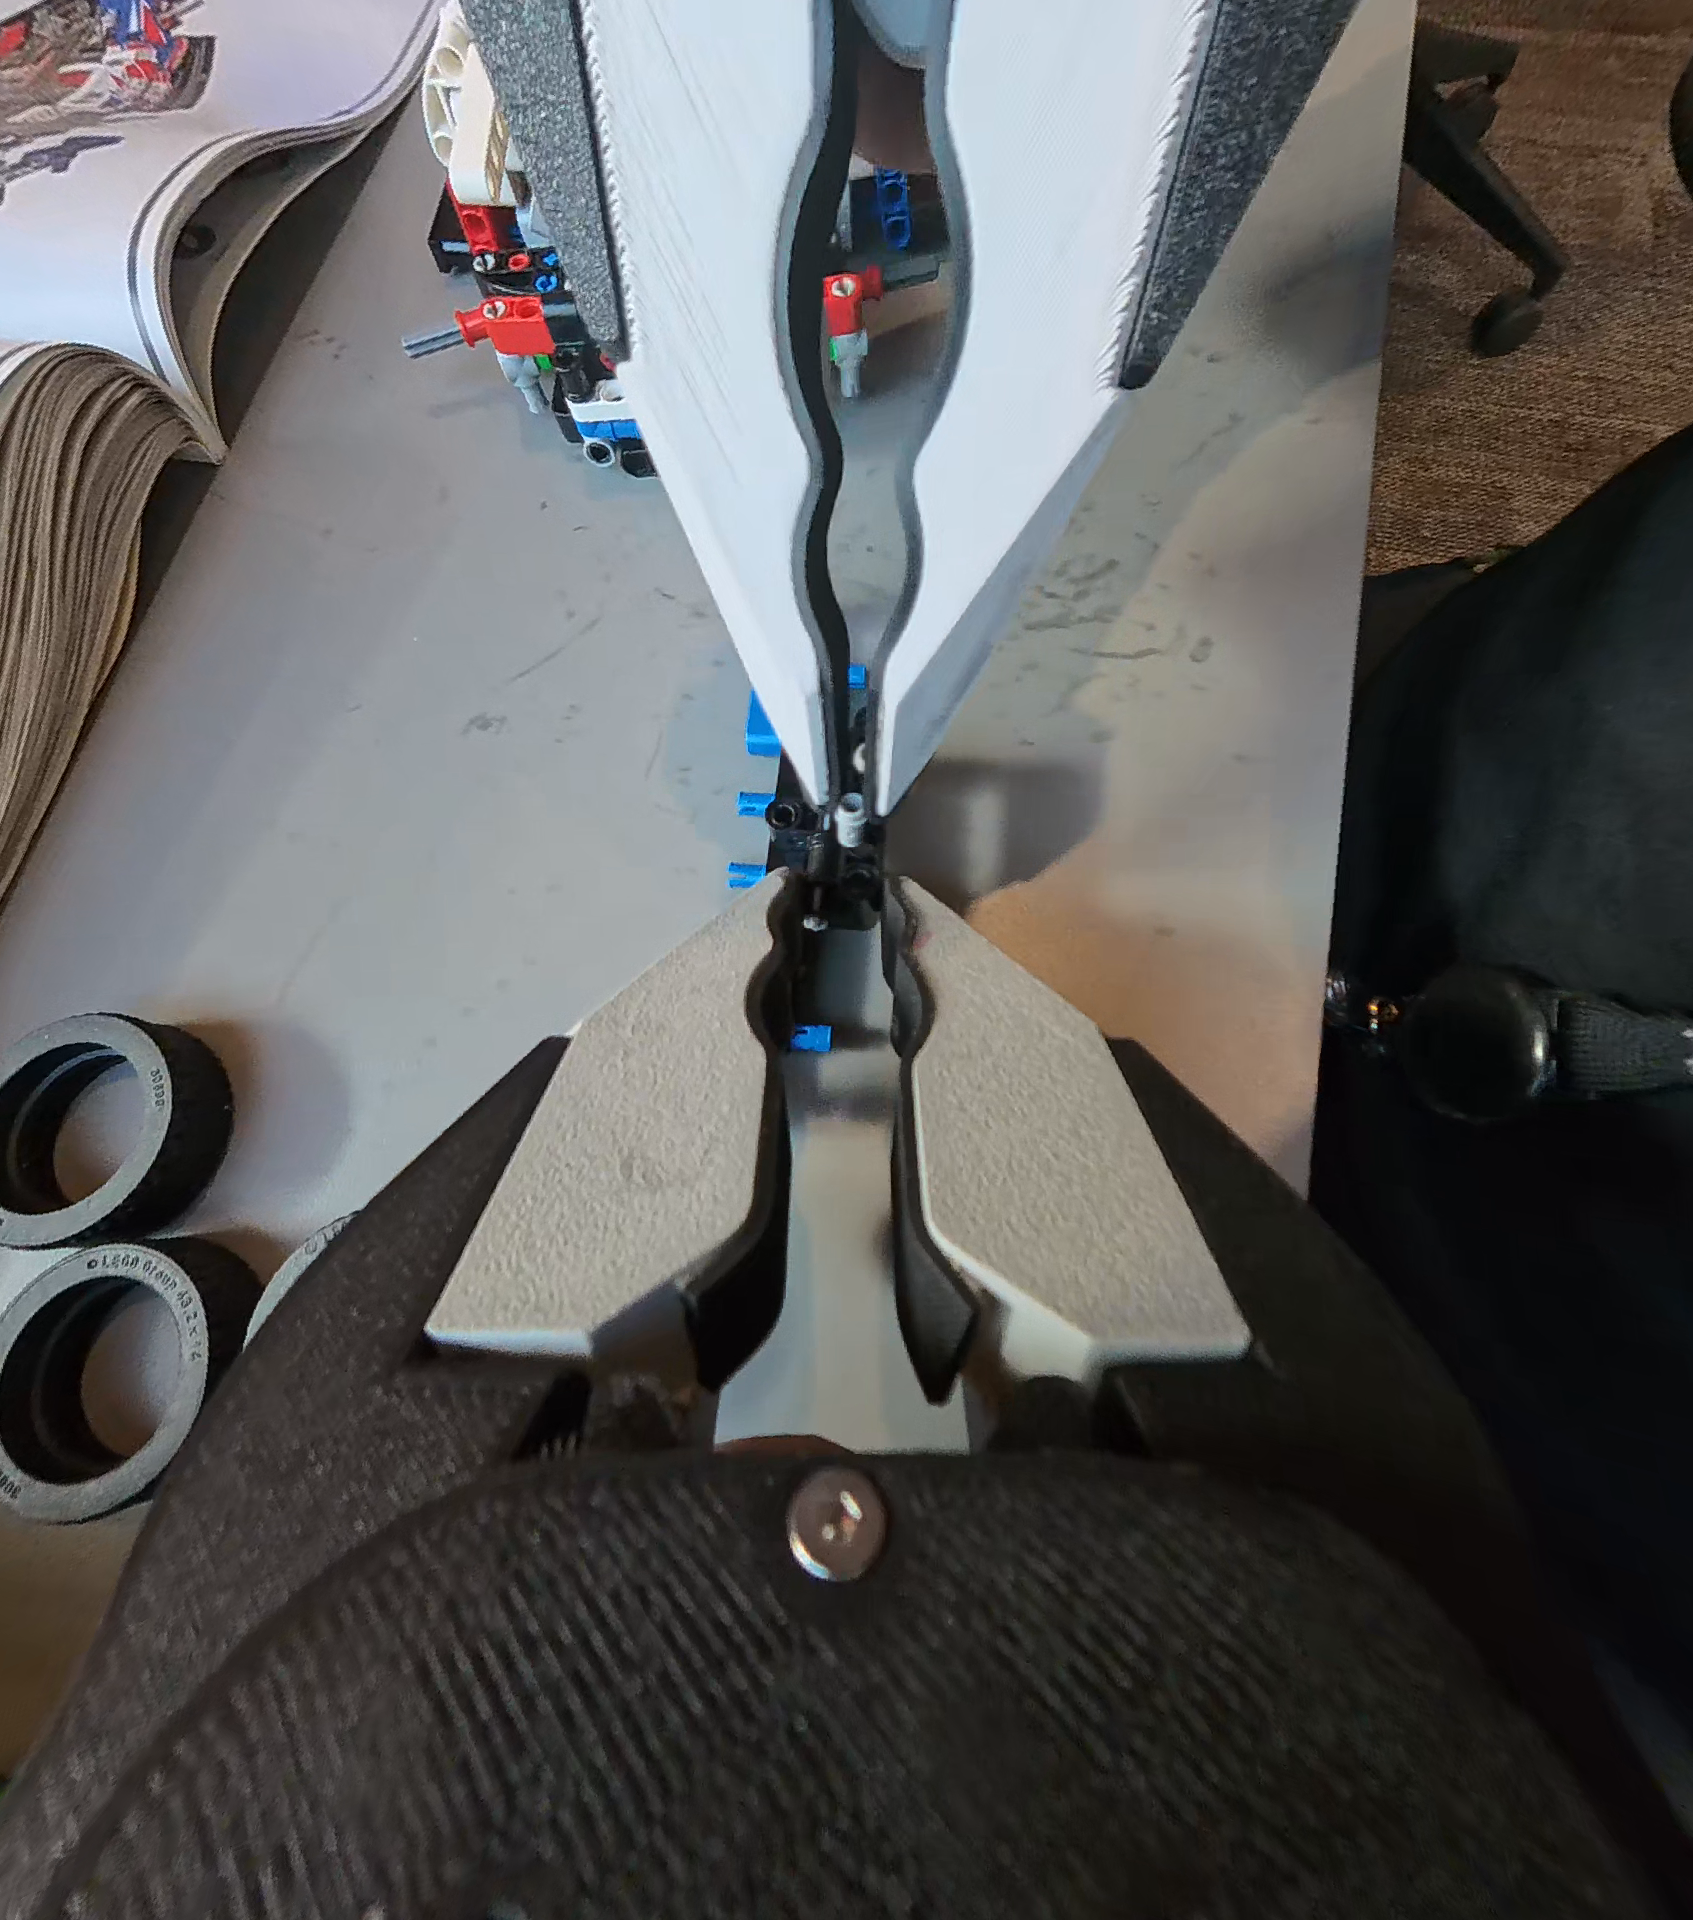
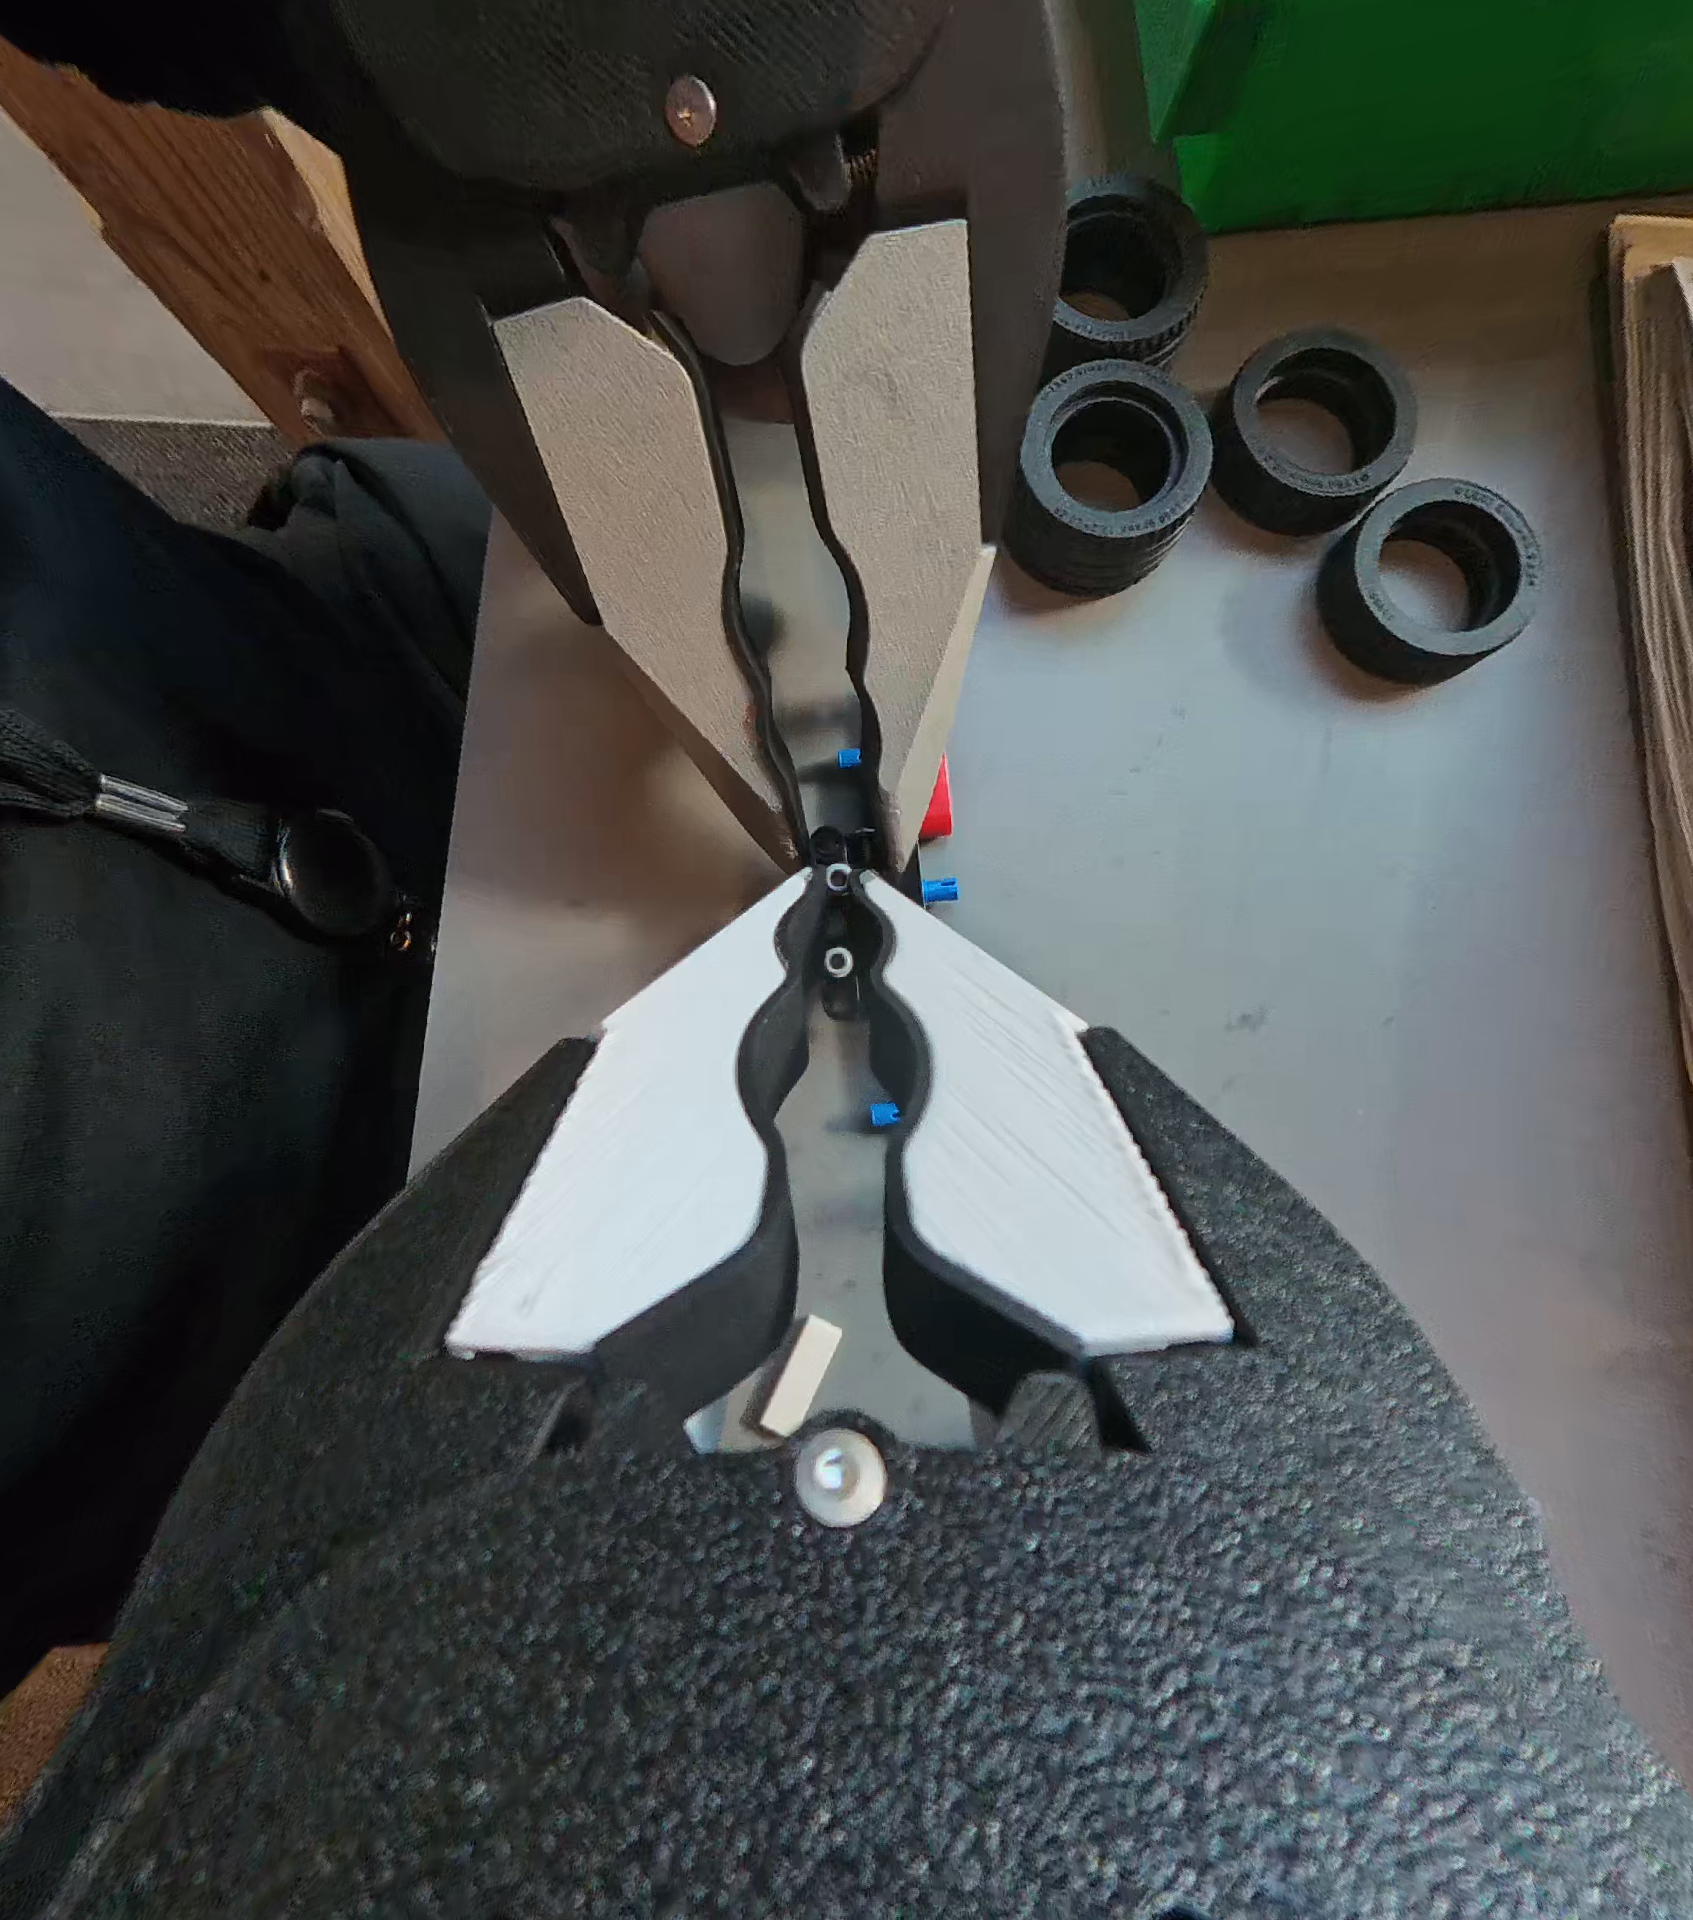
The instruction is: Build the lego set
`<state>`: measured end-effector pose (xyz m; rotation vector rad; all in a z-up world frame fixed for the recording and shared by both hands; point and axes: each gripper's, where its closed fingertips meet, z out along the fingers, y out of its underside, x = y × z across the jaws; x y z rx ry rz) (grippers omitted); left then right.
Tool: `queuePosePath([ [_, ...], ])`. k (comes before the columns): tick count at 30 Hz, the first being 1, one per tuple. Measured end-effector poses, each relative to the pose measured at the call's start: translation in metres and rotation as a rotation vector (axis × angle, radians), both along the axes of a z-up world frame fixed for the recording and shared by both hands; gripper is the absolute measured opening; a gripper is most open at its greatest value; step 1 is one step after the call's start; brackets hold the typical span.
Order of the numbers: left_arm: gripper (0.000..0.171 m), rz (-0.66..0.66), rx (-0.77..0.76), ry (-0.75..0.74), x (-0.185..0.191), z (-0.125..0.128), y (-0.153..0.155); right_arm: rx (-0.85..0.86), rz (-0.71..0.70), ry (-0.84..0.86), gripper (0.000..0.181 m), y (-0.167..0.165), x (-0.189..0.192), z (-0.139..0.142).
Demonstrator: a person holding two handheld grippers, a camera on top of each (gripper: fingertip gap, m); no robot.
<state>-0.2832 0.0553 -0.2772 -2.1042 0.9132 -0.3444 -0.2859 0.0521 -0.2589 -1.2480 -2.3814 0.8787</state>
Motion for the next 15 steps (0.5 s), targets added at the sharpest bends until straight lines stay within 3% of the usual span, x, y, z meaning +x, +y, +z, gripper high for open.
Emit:
queuePosePath([
  [6,0.012,-0.004,-0.013,-0.016,0.0004,0.0001,-0.0002,0.116,0.058,-0.029,0.003,-0.0003,0.0013,-0.0003],
  [15,0.014,-0.006,0.007,0.003,0.0010,0.0006,0.0002,0.123,0.067,-0.063,0.003,-0.0016,0.0013,-0.0025],
])
